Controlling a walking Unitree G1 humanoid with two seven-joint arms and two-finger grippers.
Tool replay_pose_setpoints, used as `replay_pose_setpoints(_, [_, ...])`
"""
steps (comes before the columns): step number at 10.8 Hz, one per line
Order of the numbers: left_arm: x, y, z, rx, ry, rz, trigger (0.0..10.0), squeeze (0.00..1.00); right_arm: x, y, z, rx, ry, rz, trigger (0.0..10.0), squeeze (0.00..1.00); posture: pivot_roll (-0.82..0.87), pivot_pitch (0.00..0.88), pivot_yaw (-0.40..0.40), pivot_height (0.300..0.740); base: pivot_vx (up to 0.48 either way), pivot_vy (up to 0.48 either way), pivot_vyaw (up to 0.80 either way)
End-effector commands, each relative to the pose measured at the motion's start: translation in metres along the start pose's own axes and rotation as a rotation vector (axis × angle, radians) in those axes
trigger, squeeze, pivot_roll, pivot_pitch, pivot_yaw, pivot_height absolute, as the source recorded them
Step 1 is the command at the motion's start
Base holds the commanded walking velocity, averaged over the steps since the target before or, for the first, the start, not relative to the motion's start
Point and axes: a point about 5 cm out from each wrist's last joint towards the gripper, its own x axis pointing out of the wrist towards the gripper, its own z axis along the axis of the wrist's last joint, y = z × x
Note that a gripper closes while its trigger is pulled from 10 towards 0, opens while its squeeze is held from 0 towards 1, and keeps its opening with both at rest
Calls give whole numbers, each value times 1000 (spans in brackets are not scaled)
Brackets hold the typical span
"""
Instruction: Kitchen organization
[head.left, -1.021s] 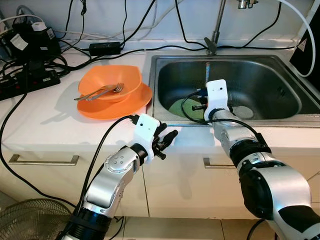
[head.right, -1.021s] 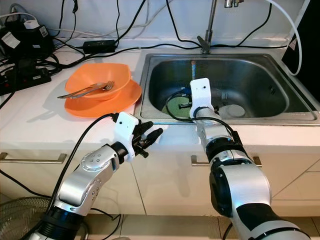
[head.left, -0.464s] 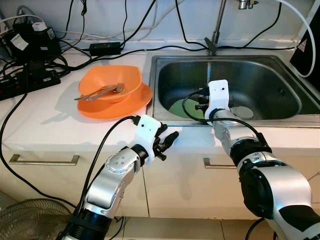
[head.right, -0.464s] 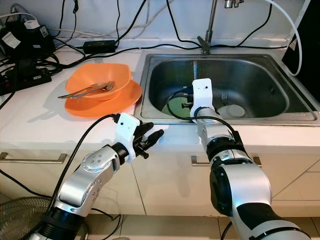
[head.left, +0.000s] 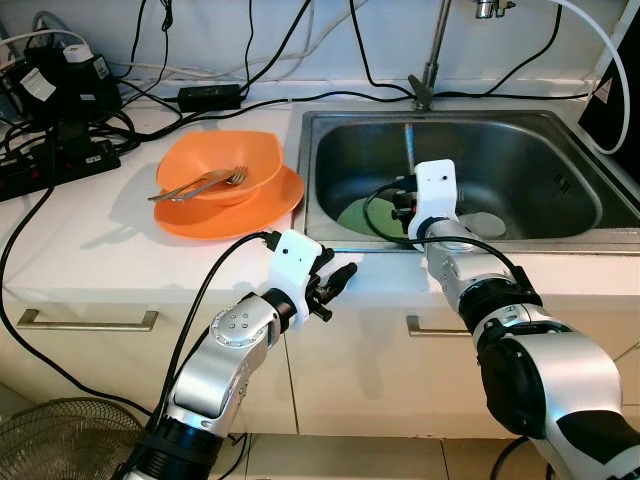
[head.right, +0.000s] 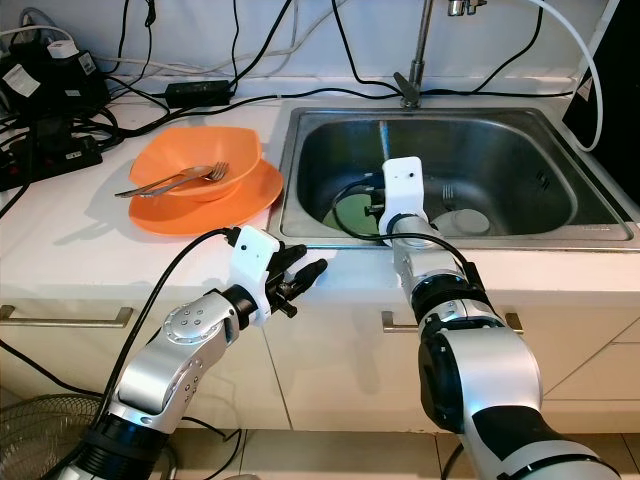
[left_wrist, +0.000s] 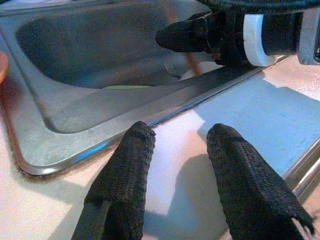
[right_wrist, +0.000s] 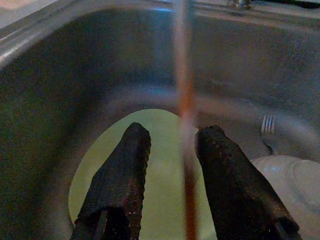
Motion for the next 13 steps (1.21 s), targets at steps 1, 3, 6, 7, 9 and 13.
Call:
replay_pose_setpoints(1, [-1, -2, -1, 4, 12, -7, 10000, 0, -1, 2, -12, -41, 45, -1, 10000, 0, 161, 0, 16, 740, 0, 0, 0])
replay_pose_setpoints(3, [-1, -1, -1, 5, 14, -8, 10000, 0, 0, 0, -4, -56, 11, -18, 10000, 957, 159, 0, 18, 740, 0, 0, 0])
replay_pose_setpoints(6, [-1, -1, -1, 8, 13, -3, 10000, 0, 0, -1, 5, -93, -35, -27, 10000, 0, 161, 0, 16, 740, 0, 0, 0])
replay_pose_setpoints(7, [-1, 1, -1, 24, 13, 12, 10000, 0, 0, -2, 18, -64, -126, -41, 10000, 0, 162, 0, 18, 740, 0, 0, 0])
replay_pose_setpoints(9, [-1, 7, 2, 31, -28, 66, 10000, 0, -5, -2, 46, -23, -356, -55, 10000, 0, 151, 0, 26, 740, 0, 0, 0])
replay_pose_setpoints(13, [0, 17, 8, 32, -97, 172, 10000, 0, -28, 4, 50, 16, -627, -46, 10000, 0, 123, 0, 30, 740, 0, 0, 0])
